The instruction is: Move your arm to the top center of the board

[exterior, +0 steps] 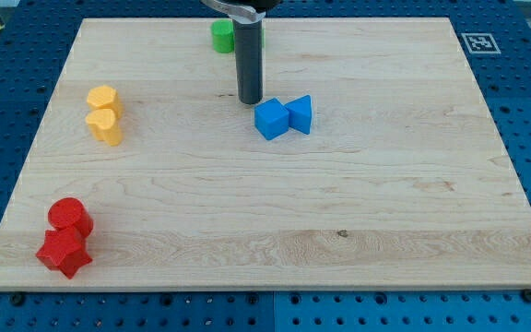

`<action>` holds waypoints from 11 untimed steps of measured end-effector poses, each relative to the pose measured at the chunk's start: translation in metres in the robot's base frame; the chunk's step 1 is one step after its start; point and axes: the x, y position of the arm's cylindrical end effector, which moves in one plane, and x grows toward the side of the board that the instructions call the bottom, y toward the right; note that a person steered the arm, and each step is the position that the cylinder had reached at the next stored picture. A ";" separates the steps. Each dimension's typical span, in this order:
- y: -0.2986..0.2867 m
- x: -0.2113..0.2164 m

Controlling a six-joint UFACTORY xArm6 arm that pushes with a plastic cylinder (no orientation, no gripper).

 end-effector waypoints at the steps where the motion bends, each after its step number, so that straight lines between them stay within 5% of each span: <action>1: 0.004 0.000; 7: 0.072 -0.006; 9: 0.114 -0.061; 11: 0.084 -0.149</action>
